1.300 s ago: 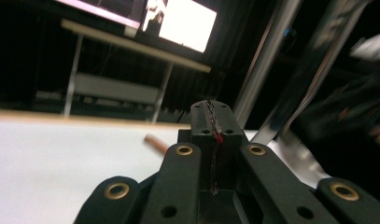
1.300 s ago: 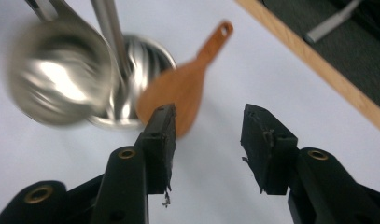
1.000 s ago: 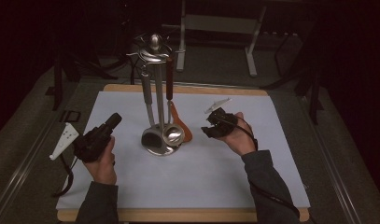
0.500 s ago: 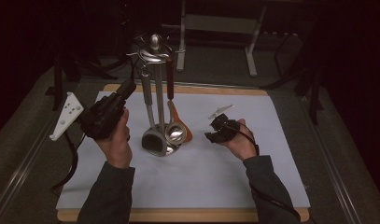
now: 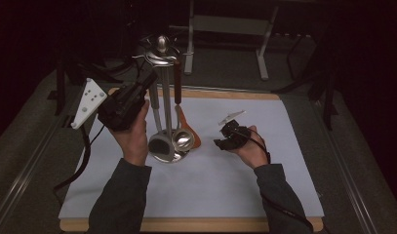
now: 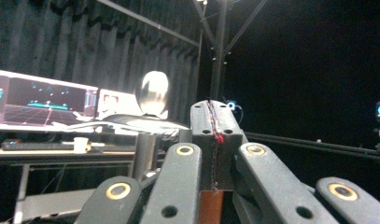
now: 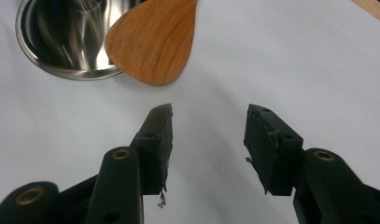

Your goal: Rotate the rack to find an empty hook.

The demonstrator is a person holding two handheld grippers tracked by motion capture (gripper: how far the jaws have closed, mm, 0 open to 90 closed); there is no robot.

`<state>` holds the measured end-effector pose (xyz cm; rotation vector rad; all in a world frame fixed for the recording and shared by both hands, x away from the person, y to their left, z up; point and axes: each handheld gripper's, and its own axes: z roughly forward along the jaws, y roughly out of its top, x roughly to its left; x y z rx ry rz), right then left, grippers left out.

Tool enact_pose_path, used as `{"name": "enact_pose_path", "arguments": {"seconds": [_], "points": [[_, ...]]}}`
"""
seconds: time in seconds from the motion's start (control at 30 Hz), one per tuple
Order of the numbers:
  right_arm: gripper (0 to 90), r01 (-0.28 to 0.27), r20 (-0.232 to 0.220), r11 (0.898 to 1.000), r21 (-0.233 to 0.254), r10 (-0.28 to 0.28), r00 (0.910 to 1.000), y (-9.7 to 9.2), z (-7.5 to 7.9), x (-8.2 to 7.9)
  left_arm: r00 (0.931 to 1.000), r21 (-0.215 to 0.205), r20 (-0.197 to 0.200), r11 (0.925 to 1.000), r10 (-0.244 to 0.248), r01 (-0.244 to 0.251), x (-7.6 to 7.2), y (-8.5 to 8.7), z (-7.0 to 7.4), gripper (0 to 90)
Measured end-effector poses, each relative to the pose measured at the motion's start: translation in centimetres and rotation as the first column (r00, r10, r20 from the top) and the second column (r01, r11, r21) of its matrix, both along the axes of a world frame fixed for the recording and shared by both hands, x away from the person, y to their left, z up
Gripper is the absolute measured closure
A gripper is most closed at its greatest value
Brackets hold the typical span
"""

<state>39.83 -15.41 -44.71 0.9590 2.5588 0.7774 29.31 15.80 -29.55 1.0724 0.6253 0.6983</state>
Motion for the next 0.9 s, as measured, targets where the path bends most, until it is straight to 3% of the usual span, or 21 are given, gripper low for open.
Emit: {"name": "enact_pose_path", "arguments": {"seconds": [0.27,0.9], "points": [[51.2,0.001,0.004,1.0,0.005,-0.001,1.0,0.0,0.2,0.0,0.9987,0.031,-0.001,0.9982,0.051,-0.051,0.1,0.0,0.0,90.0],[51.0,-0.003,0.001,1.0,0.006,0.003,1.0,0.1,0.0,0.2,0.9956,-0.024,-0.048,0.9964,0.08,-0.081,2.2,2.8,0.1,90.0]]}}
